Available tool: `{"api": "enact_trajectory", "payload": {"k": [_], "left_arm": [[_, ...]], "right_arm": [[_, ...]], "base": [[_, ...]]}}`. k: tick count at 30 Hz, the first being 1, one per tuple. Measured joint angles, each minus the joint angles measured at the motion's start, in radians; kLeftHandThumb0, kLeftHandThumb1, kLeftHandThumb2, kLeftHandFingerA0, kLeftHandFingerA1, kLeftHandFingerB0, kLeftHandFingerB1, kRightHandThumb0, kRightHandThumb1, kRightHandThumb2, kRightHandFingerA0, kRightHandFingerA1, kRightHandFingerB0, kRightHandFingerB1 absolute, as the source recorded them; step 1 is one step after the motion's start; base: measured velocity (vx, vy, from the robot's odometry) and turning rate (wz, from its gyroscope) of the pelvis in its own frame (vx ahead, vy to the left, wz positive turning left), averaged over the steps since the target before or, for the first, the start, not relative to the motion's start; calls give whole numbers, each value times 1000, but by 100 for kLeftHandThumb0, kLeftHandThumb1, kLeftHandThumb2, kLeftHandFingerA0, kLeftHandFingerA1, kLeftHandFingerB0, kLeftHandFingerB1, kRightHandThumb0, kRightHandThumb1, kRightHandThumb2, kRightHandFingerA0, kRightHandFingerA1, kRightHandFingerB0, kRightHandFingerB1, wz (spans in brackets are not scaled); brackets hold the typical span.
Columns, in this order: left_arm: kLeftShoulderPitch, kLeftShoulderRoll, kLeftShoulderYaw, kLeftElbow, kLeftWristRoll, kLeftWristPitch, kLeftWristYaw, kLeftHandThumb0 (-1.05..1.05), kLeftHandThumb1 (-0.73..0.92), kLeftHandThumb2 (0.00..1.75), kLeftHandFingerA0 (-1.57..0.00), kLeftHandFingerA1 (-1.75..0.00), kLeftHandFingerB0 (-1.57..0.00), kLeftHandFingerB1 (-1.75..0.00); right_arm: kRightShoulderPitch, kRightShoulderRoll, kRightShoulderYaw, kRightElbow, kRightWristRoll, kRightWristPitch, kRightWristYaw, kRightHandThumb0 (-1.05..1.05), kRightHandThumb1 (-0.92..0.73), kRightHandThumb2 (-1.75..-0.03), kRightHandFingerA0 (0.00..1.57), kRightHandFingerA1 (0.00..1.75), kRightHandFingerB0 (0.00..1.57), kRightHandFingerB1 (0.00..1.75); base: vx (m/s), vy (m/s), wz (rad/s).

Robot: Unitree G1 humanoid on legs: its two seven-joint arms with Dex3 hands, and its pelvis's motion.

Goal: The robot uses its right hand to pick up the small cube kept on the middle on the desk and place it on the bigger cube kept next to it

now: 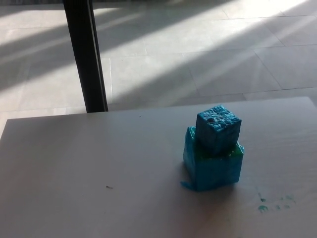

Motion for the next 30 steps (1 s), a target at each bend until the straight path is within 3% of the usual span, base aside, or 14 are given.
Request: {"api": "enact_trajectory", "payload": {"k": [3, 4, 9, 12, 15, 21, 22, 23, 24, 25, 27, 28, 29, 30], "left_arm": [[7, 0, -1, 0, 0, 0, -2, -22, -36, 84, -78, -136, -94, -142], [9, 0, -1, 0, 0, 0, -2, -27, -31, 74, -97, -109, -114, -118], [15, 0, -5, 0, 1, 0, -1, -28, -31, 73, -96, -109, -113, -118], [16, 0, -9, 0, 2, 0, -1, -22, -37, 83, -75, -137, -89, -145], [17, 0, -9, 0, 2, 0, -1, -28, -29, 75, -96, -109, -114, -118], [19, 0, -12, 0, 2, -1, 1, -27, -31, 74, -97, -109, -113, -118], [19, 0, -12, 0, 2, -1, 2, -28, -30, 74, -95, -109, -112, -117], [19, 0, -12, 0, 3, -1, 2, -34, -29, 90, -74, -139, -89, -146], [19, 0, -12, 0, 3, -1, 2, -27, -29, 75, -97, -109, -114, -118], [19, 0, -12, 0, 2, -1, 2, -36, -28, 93, -74, -139, -89, -147], [20, 0, -9, 0, 2, -1, 2, -37, -27, 94, -75, -139, -89, -147], [19, 0, -7, 0, 1, -1, 2, -105, 12, 117, -75, -138, -92, -143], [20, 0, -7, -1, 1, -1, 1, -105, 9, 125, -52, -145, -69, -154], [21, 0, -7, -1, 1, -2, 0, -28, -27, 77, -96, -109, -113, -118]], "right_arm": [[1, 3, 0, 62, 42, 8, -14, -77, -69, -61, 29, 94, 40, 69], [1, 3, -1, 78, 54, 11, -18, -75, -70, -61, 23, 94, 39, 70], [-2, 5, -31, 99, 115, 32, -21, -70, -71, -61, 27, 96, 38, 73], [-6, 5, -49, 109, 153, 51, -20, -70, -73, -62, 31, 94, 42, 70], [-8, 6, -55, 122, 194, 74, -19, -73, -71, -61, 29, 90, 41, 68], [-10, 7, -16, 124, 265, 111, -9, -75, -70, -60, 41, 103, 46, 67], [-9, 8, -9, 122, 270, 114, -8, -78, -51, -88, 45, 91, 45, 69], [-9, 9, 1, 117, 283, 118, -8, -75, -69, -61, 42, 101, 43, 66], [-9, 9, 8, 114, 292, 121, -8, -74, -70, -62, 40, 98, 42, 65], [-7, 9, 16, 111, 299, 122, -8, -74, -70, -61, 41, 99, 43, 66], [-3, 9, 33, 107, 311, 123, -8, -74, -70, -61, 42, 100, 42, 66], [-3, 9, 38, 107, 316, 124, -8, -74, -70, -61, 39, 99, 42, 67], [-1, 9, 43, 104, 324, 126, -8, -76, -51, -87, 45, 92, 45, 69], [0, 9, 47, 102, 332, 127, -8, -74, -69, -61, 43, 107, 49, 67]], "base": [[0, 0, 0], [0, 0, 0], [0, 0, 0], [0, 0, 0], [0, 0, 0], [0, 0, 0], [0, 0, 0], [0, 0, 0], [0, 0, 0], [0, 0, 0], [0, 0, 0], [0, 0, 0], [0, 0, 0], [0, 0, 0]]}}
